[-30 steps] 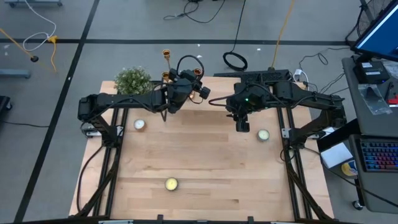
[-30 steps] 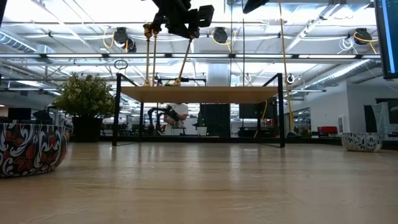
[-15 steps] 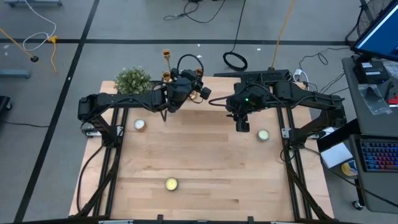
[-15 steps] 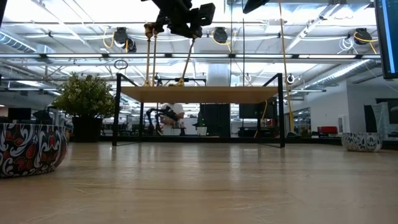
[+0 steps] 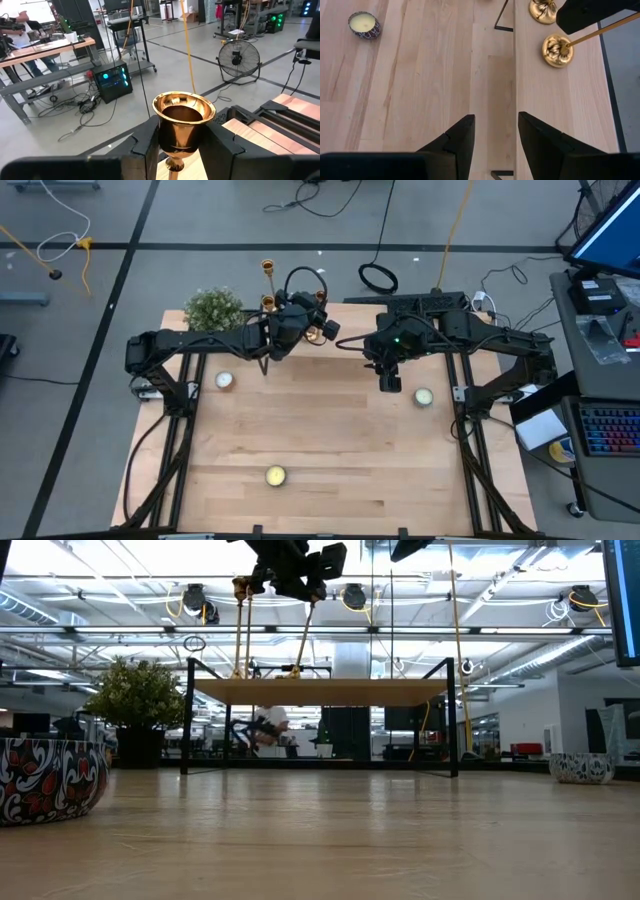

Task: Pick & Place candle stick holders
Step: Put the gold candle holder on the shelf

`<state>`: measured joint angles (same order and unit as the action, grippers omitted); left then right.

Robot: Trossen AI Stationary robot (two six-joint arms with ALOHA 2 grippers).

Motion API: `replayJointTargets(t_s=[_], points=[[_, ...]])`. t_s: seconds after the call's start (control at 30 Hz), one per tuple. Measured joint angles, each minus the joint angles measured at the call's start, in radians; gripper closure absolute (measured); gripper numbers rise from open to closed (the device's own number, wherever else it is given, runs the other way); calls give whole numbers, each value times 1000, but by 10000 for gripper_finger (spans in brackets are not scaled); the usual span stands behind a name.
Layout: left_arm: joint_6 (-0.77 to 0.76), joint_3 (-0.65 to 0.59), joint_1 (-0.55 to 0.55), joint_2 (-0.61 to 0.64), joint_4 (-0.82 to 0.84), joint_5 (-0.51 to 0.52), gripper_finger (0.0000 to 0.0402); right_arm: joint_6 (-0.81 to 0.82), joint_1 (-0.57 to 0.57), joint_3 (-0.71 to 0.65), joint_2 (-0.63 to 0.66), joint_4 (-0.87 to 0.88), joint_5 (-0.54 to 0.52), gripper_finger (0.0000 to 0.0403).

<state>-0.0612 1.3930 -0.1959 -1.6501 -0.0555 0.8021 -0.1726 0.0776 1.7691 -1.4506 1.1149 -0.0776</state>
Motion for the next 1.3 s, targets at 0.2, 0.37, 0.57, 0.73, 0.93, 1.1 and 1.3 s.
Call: replayJointTargets(t_s=[0.2,0.37,0.57,0.73,0.93,1.1,1.3], points=[[1,0,0,0,0,13,282,0,0,0,0,0,0,259],[5,0,0,0,1,45,281,0,0,0,0,-4,0,259],[6,0,0,0,1,45,251,0,0,0,0,-7,0,259],[6,0,0,0,1,45,208,1,0,0,0,-8,0,259],[8,0,0,0,-1,53,178,3,0,0,0,-8,0,259],[73,0,8,0,-49,95,177,3,0,0,0,-8,0,259],[210,0,36,1,-138,180,176,3,0,0,0,-8,0,259]])
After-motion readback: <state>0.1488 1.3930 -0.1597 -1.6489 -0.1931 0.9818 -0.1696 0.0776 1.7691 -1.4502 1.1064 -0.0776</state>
